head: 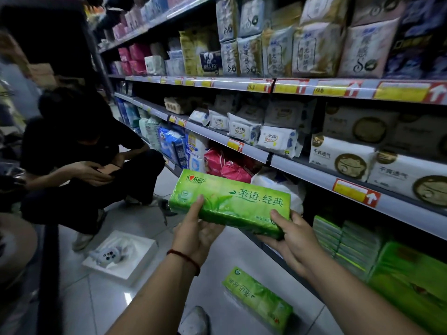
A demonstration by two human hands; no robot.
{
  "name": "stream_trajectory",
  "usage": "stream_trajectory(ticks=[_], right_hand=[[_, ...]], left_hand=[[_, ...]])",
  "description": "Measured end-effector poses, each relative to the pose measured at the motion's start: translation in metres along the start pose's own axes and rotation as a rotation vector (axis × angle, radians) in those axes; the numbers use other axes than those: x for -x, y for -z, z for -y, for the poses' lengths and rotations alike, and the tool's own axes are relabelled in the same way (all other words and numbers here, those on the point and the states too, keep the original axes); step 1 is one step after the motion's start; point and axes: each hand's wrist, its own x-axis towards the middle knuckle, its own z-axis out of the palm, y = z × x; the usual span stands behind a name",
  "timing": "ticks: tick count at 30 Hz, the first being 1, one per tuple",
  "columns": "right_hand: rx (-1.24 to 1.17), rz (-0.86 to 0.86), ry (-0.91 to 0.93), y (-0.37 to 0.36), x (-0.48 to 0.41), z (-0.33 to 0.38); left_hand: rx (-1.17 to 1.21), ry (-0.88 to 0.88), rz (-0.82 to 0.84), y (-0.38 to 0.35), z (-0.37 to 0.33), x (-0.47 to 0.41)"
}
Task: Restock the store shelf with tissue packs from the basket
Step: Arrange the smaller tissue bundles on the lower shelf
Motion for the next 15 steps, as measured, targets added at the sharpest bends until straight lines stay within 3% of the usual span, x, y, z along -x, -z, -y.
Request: stream_trajectory(ticks=[4,11,15], right_hand=[[0.033,0.032,0.005,-0.010,0.000,-0.012],[0.239,0.125,-0.058,-0.014,-0.001,-0.018],[0.212,0.174,-0.090,-0.017,-0.005,-0.021]], left_hand=[[-0.109,0.100,0.075,-0.010,0.015,-0.005],[-0.050,0.015,-0.048,0.004,0.007,-0.031],[-0.011,-0.038,-0.093,0.008,0.001,-0.039]])
